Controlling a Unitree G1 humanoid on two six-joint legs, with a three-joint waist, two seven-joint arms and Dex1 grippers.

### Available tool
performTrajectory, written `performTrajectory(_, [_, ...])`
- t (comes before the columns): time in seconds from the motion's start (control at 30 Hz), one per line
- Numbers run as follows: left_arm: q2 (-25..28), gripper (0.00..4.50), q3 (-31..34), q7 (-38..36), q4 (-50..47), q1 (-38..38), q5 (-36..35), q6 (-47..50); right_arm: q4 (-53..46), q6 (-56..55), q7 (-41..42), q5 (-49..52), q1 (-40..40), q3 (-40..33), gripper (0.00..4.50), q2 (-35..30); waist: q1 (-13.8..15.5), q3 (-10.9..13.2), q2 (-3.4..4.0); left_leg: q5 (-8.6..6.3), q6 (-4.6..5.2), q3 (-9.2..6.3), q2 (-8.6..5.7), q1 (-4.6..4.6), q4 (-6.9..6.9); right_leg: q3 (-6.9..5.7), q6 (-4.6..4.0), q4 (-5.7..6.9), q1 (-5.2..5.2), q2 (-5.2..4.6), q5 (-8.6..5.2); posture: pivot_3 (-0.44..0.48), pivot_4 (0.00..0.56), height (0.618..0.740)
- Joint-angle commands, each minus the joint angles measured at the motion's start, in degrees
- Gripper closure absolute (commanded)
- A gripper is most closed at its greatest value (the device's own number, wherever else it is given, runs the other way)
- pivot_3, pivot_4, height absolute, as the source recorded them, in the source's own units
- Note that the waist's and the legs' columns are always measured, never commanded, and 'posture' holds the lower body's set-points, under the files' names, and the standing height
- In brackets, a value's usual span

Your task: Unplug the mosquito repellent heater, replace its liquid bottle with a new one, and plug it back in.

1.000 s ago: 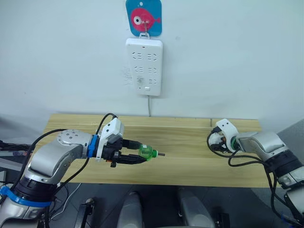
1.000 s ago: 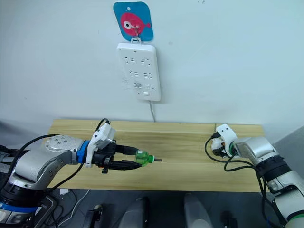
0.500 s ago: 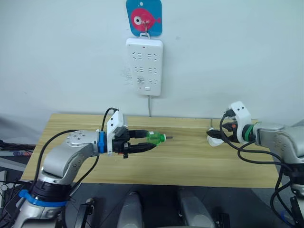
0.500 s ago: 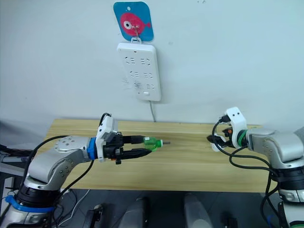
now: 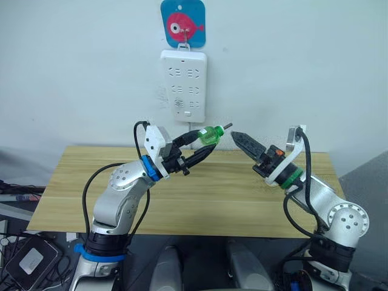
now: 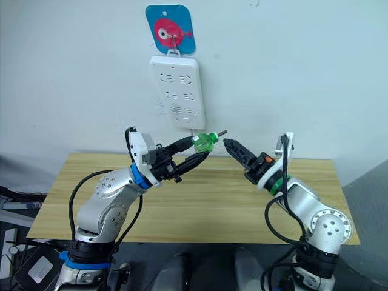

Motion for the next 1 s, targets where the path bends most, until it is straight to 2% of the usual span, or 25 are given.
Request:
performTrajectory(0.03, [0.23,2.26,-0.68,-1.63,0.2,-0.46,1.0,-3.56,0.37,-3.79,-3.15,2.97,-1.8,3.27,0.0,-0.34,-0.22,-0.01,0.01,0.0,0.0,0.0,0.0,0.0,0.0,0.0,0.0,0.0,0.0,0.0,0.0,-0.138,0.197,0.725])
performTrajectory(0.5, [-2.22,2.26,-2.4,0.51,0.75,-1.4,2.71,-5.01,3.09,-11.55,-4.67,8.72,-4.38,10.95,0.0,-4.27,-0.44,-0.01,0.01,0.0,0.0,-0.03,0.01,-0.01,-0.02,-0.02,0.0,-0.01,0.0,0.0,0.0,-0.126,0.191,0.725])
performTrajectory(0.6, [-2.16,2.26,-2.57,0.99,0.0,-0.94,2.74,-4.78,3.49,-13.24,-4.79,9.47,-4.59,11.46,0.59,-4.86,-0.45,-0.02,0.01,0.0,0.0,-0.03,0.0,-0.01,-0.02,-0.02,0.0,-0.01,0.0,0.0,0.0,-0.124,0.191,0.725])
performTrajectory(0.87, [-1.76,2.26,-3.41,0.62,-1.14,-0.07,2.83,-5.38,2.96,-14.97,-4.42,12.83,-4.29,13.38,3.51,-6.83,-0.46,-0.02,0.01,0.0,0.0,-0.03,0.0,-0.01,-0.02,-0.02,0.0,-0.01,0.0,0.0,0.0,-0.122,0.193,0.725])
performTrajectory(0.9, [-1.8,2.26,-3.32,1.01,-1.29,0.03,2.62,-5.12,2.83,-15.24,-4.49,13.24,-4.23,13.69,3.67,-7.0,-0.46,-0.02,0.01,0.0,0.0,-0.02,0.0,-0.01,-0.02,-0.01,0.0,-0.01,0.0,0.0,0.0,-0.122,0.193,0.725])
performTrajectory(1.0, [-1.76,2.26,-3.2,1.74,-1.36,0.14,2.7,-5.05,2.65,-15.83,-4.37,14.15,-4.27,14.49,3.66,-7.7,-0.46,-0.02,0.01,0.0,0.01,-0.03,0.01,-0.01,-0.02,-0.02,0.0,0.0,0.0,0.0,0.0,-0.121,0.194,0.725])
